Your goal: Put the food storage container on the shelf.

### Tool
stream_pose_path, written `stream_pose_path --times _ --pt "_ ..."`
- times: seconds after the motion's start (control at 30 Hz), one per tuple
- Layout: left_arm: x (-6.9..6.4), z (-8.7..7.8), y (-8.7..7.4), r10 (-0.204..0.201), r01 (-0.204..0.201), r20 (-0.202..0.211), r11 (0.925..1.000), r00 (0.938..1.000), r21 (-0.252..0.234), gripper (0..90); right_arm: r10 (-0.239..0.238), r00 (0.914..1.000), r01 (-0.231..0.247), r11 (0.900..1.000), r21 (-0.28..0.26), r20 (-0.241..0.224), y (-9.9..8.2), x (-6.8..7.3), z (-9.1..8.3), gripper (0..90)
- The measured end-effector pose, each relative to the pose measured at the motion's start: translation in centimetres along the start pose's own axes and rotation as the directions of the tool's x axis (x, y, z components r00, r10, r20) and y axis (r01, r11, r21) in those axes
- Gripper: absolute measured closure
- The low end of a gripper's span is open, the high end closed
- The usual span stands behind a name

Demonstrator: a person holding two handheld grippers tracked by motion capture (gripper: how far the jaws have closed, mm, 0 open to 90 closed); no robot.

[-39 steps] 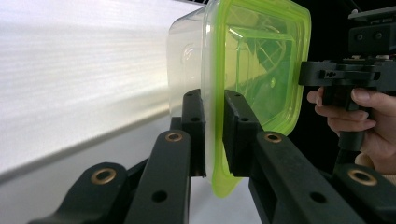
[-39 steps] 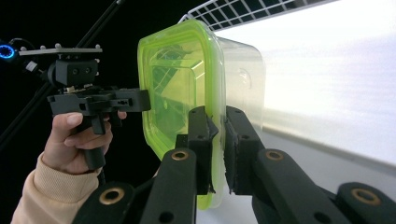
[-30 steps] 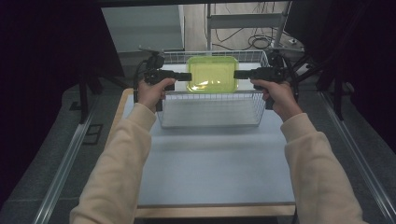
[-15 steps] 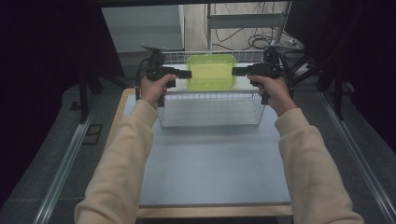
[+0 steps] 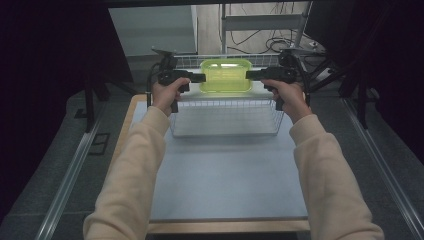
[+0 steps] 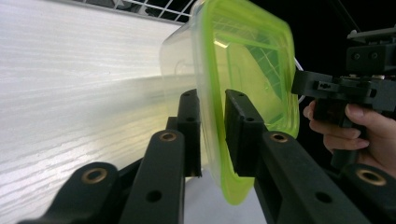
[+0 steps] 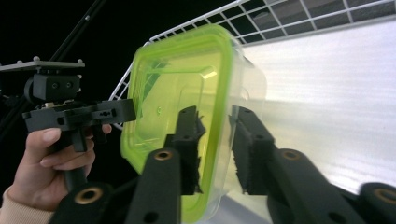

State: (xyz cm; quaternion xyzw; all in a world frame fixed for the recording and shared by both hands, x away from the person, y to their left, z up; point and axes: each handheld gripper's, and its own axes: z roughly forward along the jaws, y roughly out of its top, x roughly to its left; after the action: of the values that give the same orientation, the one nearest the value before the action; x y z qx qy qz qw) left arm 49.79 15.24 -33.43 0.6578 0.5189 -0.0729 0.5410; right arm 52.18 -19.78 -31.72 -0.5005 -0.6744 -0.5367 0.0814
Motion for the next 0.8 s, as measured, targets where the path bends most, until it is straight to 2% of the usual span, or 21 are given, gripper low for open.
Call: stream_pose_path --times 0.07,0.17,0.3,0.4,0.43,0.53,0.7,0.8 --pt "-0.1 0.3 -0.1 0.011 -0.010 -0.024 0.9999 0.9996 0.005 71.5 -0.002 0.9998 0.002 1.0000 0.000 0.020 0.0 -0.1 0.3 64.7" --pt "-0.2 0.7 -0.2 0.020 -0.020 -0.038 0.9997 0.9991 -0.013 63.2 -0.036 0.9973 0.036 0.9993 0.005 0.064 -0.2 0.0 0.8 57.6" --pt "-0.4 0.5 -0.2 0.038 -0.041 -0.059 0.9981 0.9975 -0.045 52.9 -0.046 0.9958 0.049 0.9984 -0.030 0.080 -0.2 0.2 0.8 48.3" --pt "-0.6 0.0 -0.2 0.046 -0.051 -0.067 0.9961 0.9967 -0.072 43.2 -0.078 0.9918 0.082 0.9959 -0.038 0.102 -0.3 0.5 0.6 41.9" --pt "-0.7 -0.2 -0.2 0.052 -0.057 -0.069 0.9953 0.9963 -0.078 42.4 -0.088 0.9903 0.093 0.9945 -0.047 0.107 -0.3 0.6 0.4 41.6" --pt "-1.2 -0.9 -0.6 0.097 -0.103 -0.072 0.9912 0.9926 -0.083 40.5 -0.109 0.9885 0.118 0.9896 -0.083 0.105 -0.7 0.9 -0.3 39.2" --pt "-2.4 -2.7 -2.2 0.163 -0.169 -0.080 0.9817 0.9834 -0.087 33.6 -0.168 0.9820 0.176 0.9797 -0.095 0.086 -2.0 1.5 -1.8 36.3" --pt "-3.2 -3.9 -3.9 0.188 -0.195 -0.074 0.9750 0.9793 -0.106 31.7 -0.229 0.9695 0.237 0.9662 -0.100 0.087 -3.5 2.1 -2.8 34.6"
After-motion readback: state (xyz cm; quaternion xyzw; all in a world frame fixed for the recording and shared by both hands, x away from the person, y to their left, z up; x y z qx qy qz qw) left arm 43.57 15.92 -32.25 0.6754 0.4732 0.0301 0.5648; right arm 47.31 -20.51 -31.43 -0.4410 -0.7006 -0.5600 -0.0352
